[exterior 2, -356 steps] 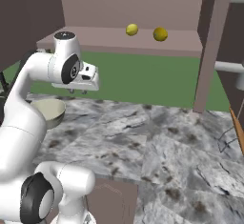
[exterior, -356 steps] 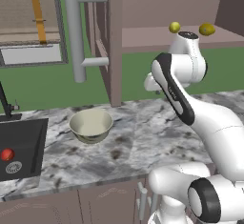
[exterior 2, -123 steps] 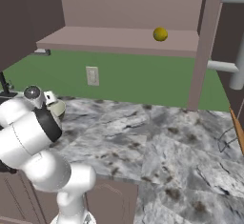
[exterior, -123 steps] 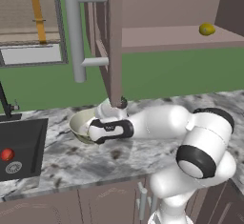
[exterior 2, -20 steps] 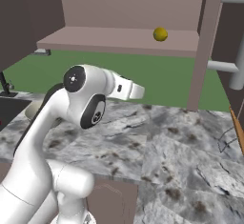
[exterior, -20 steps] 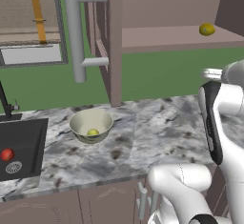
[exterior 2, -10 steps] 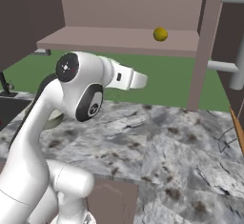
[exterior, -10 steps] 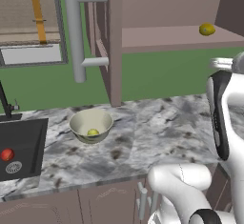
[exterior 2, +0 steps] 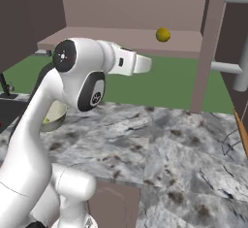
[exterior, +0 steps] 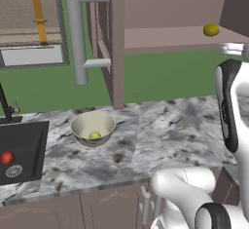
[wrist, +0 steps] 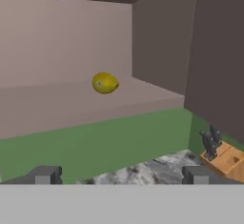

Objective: Pick the lemons from the cabinet and place them in one bowl. Pick the onion from the sink and place it in the other bowl.

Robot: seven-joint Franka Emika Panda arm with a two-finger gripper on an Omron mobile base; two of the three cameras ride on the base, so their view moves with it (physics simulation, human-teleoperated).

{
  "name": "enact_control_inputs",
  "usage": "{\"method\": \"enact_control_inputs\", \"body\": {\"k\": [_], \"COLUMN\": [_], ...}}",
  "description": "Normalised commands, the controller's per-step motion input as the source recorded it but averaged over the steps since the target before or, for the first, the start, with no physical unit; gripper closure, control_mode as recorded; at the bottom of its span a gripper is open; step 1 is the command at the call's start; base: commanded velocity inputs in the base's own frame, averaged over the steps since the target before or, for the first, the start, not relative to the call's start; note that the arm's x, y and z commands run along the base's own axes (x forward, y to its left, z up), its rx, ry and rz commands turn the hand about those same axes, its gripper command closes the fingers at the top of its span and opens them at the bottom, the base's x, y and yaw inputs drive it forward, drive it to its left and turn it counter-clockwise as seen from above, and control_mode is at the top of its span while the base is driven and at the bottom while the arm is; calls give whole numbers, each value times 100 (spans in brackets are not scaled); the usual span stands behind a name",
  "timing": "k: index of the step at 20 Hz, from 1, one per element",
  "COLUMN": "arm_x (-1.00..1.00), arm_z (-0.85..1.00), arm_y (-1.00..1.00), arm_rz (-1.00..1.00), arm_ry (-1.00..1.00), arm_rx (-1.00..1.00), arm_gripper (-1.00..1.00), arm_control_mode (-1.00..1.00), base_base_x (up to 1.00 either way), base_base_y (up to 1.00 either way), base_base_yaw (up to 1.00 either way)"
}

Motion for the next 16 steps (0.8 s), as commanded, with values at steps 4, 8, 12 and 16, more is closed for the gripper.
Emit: {"method": "enact_control_inputs", "body": {"k": [4,8,12,16], "arm_x": [29,20,40,49], "arm_z": [57,39,-8,-15], "arm_y": [10,1,0,-3], "arm_rz": [0,0,0,0], "arm_ry": [0,0,-2,1], "arm_rx": [-2,0,-1,0], "arm_gripper": [-100,-100,-100,-100], "arm_control_mode": [-100,-100,-100,-100], "base_base_x": [0,0,0,0], "base_base_y": [0,0,0,0], "base_base_yaw": [0,0,0,0]}}
